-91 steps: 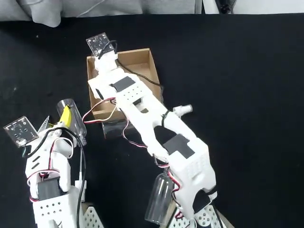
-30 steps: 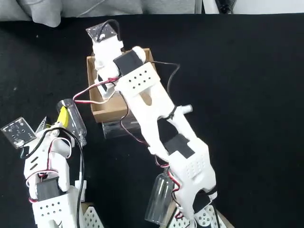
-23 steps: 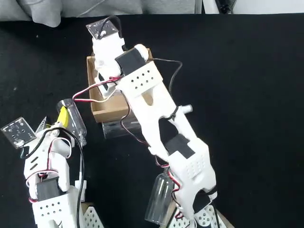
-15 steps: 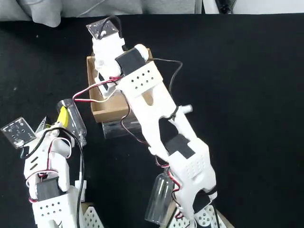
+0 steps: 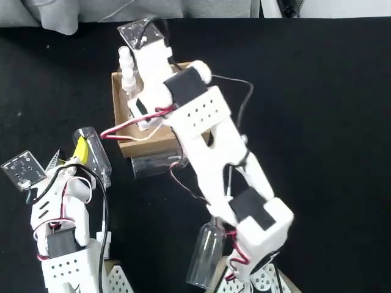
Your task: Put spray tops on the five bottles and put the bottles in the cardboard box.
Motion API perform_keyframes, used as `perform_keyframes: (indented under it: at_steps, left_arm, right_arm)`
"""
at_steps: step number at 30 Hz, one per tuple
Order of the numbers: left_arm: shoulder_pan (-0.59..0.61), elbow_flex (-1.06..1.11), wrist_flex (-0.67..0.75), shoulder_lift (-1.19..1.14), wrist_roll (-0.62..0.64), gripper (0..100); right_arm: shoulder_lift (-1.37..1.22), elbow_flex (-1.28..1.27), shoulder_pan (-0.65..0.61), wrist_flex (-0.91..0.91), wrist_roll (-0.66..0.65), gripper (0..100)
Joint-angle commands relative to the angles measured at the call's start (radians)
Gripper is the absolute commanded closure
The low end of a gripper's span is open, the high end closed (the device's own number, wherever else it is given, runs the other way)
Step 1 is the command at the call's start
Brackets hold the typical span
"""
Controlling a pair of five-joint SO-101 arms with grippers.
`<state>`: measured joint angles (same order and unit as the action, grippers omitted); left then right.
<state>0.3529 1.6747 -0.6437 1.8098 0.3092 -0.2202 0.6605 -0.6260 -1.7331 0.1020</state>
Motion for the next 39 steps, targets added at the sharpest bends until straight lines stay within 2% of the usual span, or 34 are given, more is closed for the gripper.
perform_keyframes:
  at_steps: [1, 17, 39]
  left_arm:
    - [0.012, 0.025, 0.002, 0.008, -0.006, 80]
    - [0.012, 0.025, 0.003, 0.008, -0.006, 80]
    - [0.012, 0.025, 0.002, 0.008, -0.006, 80]
  right_arm:
    - [0.139, -0.036, -0.009, -0.012, 0.005, 70.4]
    - [0.372, -0.367, 0.012, -0.006, 0.005, 70.4]
    - [0.766, -1.006, 0.012, -0.009, 0.008, 70.4]
